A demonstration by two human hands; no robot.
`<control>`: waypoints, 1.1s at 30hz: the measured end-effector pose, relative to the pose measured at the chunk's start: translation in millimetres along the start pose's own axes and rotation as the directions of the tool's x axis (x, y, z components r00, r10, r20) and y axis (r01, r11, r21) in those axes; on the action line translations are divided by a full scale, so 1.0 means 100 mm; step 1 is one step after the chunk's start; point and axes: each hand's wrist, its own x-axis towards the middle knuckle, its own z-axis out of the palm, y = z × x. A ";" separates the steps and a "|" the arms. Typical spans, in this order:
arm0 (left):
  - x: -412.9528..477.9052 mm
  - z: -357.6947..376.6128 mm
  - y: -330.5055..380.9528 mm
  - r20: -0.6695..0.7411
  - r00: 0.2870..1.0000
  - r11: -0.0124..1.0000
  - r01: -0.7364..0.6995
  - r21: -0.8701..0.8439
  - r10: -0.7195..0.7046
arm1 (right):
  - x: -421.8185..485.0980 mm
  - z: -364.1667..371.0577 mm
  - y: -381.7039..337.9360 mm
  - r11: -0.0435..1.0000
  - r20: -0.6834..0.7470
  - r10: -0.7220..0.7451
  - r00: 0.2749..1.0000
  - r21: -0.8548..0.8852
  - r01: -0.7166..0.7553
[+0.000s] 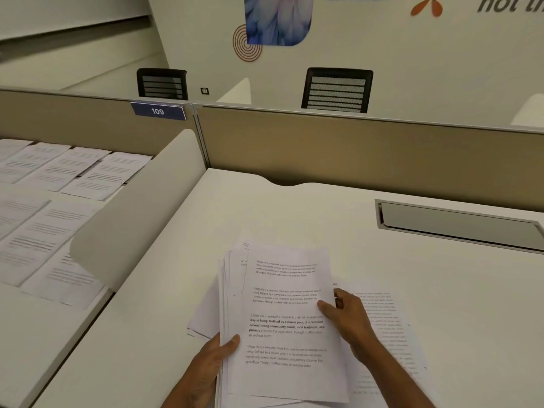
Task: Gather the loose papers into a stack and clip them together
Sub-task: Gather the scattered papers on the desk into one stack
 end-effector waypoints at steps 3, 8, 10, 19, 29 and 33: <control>-0.03 -0.04 0.03 0.012 1.000 1.000 0.016 -0.006 -0.015 | -0.03 0.10 -0.01 1.000 -0.005 0.006 1.000 0.031 -0.006; -0.06 -0.10 0.07 0.013 1.000 1.000 0.009 -0.008 -0.009 | -0.09 0.15 -0.06 0.982 0.112 0.047 0.993 0.179 -0.067; -0.06 -0.11 0.07 0.006 1.000 1.000 -0.001 0.006 0.001 | -0.12 0.19 -0.10 0.972 0.189 0.054 0.981 0.217 -0.095; -0.05 -0.20 0.07 -0.014 0.999 0.998 -0.040 0.050 0.041 | -0.24 0.54 -0.18 0.984 0.301 0.021 0.954 0.163 -0.073; -0.03 -0.66 0.19 -0.146 0.976 0.985 -0.168 -0.045 0.160 | -0.21 0.24 -0.09 0.978 -0.182 0.054 0.982 -0.187 -0.089; -0.05 -0.81 0.19 -0.198 0.966 0.980 -0.184 -0.071 0.167 | -0.14 -0.15 0.04 0.825 -0.323 -0.023 0.946 -0.541 -0.165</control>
